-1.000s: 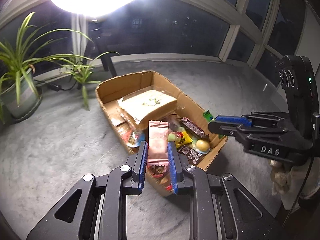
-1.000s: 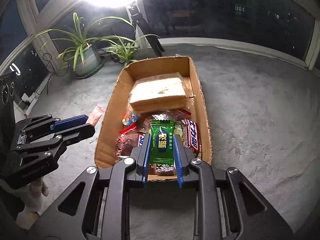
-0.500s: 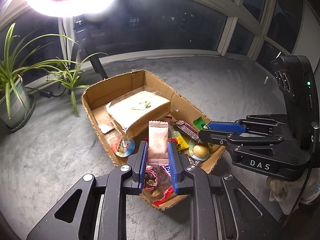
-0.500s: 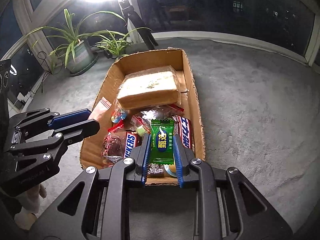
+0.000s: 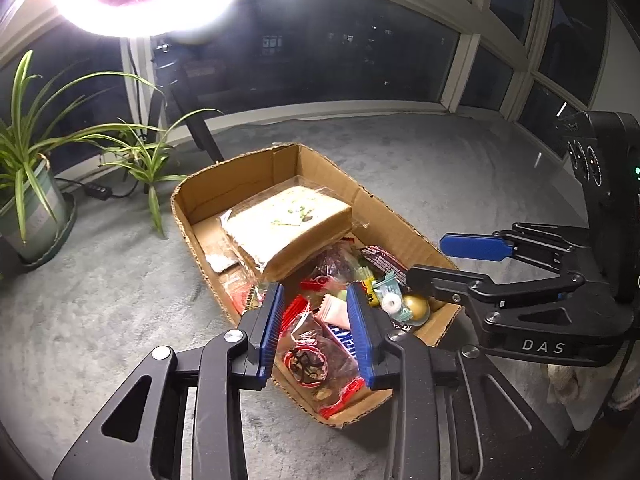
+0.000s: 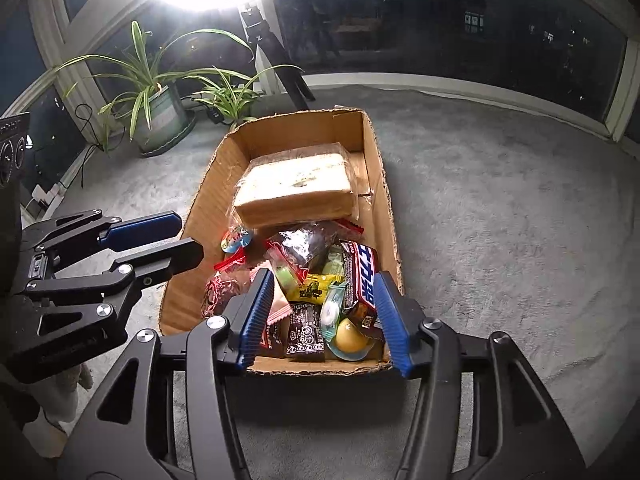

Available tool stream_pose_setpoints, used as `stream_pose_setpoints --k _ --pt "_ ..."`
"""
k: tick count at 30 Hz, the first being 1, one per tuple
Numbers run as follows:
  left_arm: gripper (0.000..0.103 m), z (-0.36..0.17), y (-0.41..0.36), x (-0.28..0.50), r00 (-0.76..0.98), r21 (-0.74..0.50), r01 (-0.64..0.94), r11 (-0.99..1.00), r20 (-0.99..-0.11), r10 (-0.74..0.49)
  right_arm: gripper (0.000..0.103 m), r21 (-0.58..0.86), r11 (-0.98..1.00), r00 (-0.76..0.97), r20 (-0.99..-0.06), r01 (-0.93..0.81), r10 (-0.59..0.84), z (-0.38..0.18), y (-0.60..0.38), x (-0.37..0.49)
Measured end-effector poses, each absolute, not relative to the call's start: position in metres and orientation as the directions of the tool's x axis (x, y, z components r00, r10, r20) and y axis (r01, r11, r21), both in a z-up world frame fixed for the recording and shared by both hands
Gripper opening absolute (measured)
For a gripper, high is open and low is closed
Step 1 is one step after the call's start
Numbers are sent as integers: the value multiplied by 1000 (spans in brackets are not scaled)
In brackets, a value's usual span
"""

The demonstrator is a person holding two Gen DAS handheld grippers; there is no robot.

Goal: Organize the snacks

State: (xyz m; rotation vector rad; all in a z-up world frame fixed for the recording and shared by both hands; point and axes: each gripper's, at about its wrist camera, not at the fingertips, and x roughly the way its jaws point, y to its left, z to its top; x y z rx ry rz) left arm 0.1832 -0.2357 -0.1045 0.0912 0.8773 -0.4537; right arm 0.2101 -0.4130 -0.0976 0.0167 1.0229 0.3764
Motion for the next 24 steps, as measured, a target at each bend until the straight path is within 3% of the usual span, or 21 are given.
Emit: stream_pose_setpoints --k 3,4,6,9,12,16,24 --pt "48 -101 -233 181 564 -103 415 904 -751 -345 70 185 938 469 -827 -293 310 -95 -414 208" --pt "48 -100 -232 181 568 -102 413 905 -748 -344 72 187 938 470 -826 -293 312 -94 -414 207" --pt "51 -97 -229 180 573 -103 410 906 -744 -344 73 186 939 474 -824 -290 310 -92 -414 205" --pt "65 -94 -225 176 586 -95 398 912 -739 -333 73 182 943 483 -822 -278 301 -88 -415 201" --pt "67 -89 -221 172 595 -89 390 917 -736 -324 74 194 945 491 -816 -263 304 -83 -415 196" --pt "73 -81 -214 163 612 -87 371 925 -726 -314 88 200 950 527 -795 -241 301 -70 -414 186" --pt "74 -67 -203 146 633 -95 346 933 -711 -307 88 196 955 578 -762 -221 290 -44 -405 171"
